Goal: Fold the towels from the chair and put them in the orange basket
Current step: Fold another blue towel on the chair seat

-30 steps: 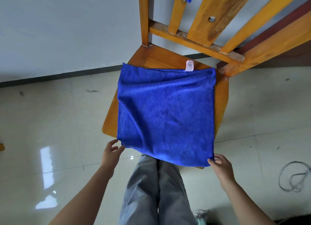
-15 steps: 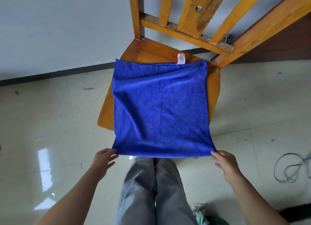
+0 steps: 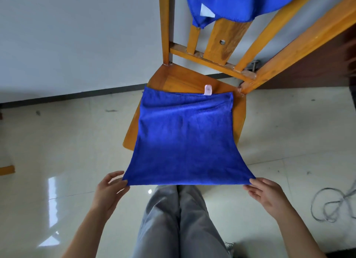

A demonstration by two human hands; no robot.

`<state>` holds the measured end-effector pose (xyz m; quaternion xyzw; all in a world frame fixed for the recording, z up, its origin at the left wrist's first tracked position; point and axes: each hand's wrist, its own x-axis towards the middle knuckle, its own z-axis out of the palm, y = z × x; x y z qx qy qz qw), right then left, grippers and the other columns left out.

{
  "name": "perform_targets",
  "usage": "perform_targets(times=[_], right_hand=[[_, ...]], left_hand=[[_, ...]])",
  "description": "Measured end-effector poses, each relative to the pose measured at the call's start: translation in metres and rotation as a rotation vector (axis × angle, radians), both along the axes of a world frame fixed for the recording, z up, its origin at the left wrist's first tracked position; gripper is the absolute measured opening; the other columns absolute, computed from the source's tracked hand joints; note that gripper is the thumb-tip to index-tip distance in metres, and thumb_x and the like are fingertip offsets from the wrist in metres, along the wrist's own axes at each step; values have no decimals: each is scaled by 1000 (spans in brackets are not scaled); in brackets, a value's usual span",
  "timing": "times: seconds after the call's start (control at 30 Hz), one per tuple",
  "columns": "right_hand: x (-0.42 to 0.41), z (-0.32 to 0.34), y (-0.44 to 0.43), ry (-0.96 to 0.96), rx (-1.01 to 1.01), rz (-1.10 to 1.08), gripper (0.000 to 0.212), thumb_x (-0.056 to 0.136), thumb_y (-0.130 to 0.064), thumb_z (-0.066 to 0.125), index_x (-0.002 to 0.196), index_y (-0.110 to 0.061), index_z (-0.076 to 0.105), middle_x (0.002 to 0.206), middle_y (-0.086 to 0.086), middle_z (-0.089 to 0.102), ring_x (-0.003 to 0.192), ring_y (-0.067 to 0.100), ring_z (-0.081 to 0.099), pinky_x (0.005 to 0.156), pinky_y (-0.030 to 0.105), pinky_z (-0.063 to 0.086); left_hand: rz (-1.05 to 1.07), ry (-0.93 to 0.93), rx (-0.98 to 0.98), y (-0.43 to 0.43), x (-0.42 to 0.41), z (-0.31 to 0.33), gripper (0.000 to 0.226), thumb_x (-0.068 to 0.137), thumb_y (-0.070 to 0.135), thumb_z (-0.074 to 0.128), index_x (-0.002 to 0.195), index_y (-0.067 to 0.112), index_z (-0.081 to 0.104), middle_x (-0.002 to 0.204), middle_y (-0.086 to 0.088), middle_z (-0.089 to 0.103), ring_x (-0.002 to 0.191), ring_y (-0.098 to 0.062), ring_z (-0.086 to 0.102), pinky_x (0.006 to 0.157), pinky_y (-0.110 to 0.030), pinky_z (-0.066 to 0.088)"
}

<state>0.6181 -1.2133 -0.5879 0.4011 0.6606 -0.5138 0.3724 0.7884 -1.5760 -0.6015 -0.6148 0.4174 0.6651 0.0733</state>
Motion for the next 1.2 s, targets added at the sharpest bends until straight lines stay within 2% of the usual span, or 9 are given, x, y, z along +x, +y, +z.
perform_targets(times=[0.07, 0.23, 0.37, 0.5, 0.73, 0.87, 0.97, 1.07, 1.2], right_hand=[[-5, 10, -3, 42, 10, 11, 14, 89, 2, 53, 77, -1, 57, 71, 13, 66, 56, 13, 67, 67, 27, 47], [-36, 51, -25, 336, -110, -167, 22, 86, 5, 53, 67, -5, 58, 53, 0, 67, 51, 6, 65, 57, 14, 54], [-69, 101, -41, 534, -253, -218, 16, 62, -11, 71, 49, -20, 69, 54, -4, 67, 52, 5, 65, 58, 13, 53], [-104, 133, -56, 687, -306, -205, 51, 89, 2, 51, 47, -23, 69, 53, -7, 66, 51, 3, 64, 57, 12, 51], [-121, 170, -66, 862, -407, -221, 47, 91, 0, 47, 53, -21, 66, 58, -7, 67, 58, 4, 62, 64, 14, 49], [-97, 163, -57, 799, -404, -234, 26, 73, -10, 60, 51, -21, 67, 57, -6, 67, 56, 4, 63, 63, 14, 52], [-73, 139, -43, 657, -332, -231, 39, 78, -2, 52, 47, -20, 67, 53, -6, 66, 52, 3, 63, 57, 12, 52], [-45, 108, -31, 482, -250, -220, 57, 90, 9, 41, 45, -17, 68, 53, -2, 67, 51, 4, 64, 53, 11, 51], [-24, 76, -26, 288, -179, -251, 35, 90, 7, 45, 64, -8, 63, 54, 0, 68, 51, 5, 65, 52, 12, 52]], left_hand=[[-35, 22, -68, -2, -6, 12, 23, 86, -14, 48, 96, 4, 57, 83, -14, 63, 75, -22, 61, 63, -21, 54], [24, 201, -180, -15, -44, 59, 31, 87, -16, 44, 74, 8, 60, 72, -6, 65, 64, -10, 64, 57, -11, 53], [76, 430, -196, -34, -87, 107, 56, 88, -13, 40, 51, 17, 69, 58, 7, 68, 58, -1, 65, 59, -11, 52], [53, 611, -182, -54, -129, 145, 57, 88, -11, 40, 49, 18, 70, 59, 8, 67, 57, -2, 63, 59, -12, 52], [64, 740, -231, -65, -160, 189, 57, 89, -8, 39, 49, 19, 70, 58, 9, 66, 60, -2, 63, 61, -12, 50], [25, 599, -184, -62, -128, 176, 58, 90, -8, 38, 49, 18, 70, 60, 10, 67, 59, -1, 63, 60, -12, 52], [14, 449, -75, -57, -90, 153, 54, 89, -7, 42, 49, 14, 71, 56, 5, 66, 51, -2, 62, 53, -13, 52], [31, 324, 53, -47, -56, 129, 29, 76, -1, 65, 51, 10, 72, 56, -3, 68, 48, -7, 63, 50, -15, 53], [22, 153, 88, -35, -35, 97, 47, 83, -21, 38, 63, 2, 74, 62, -11, 69, 52, -11, 65, 53, -16, 55]])
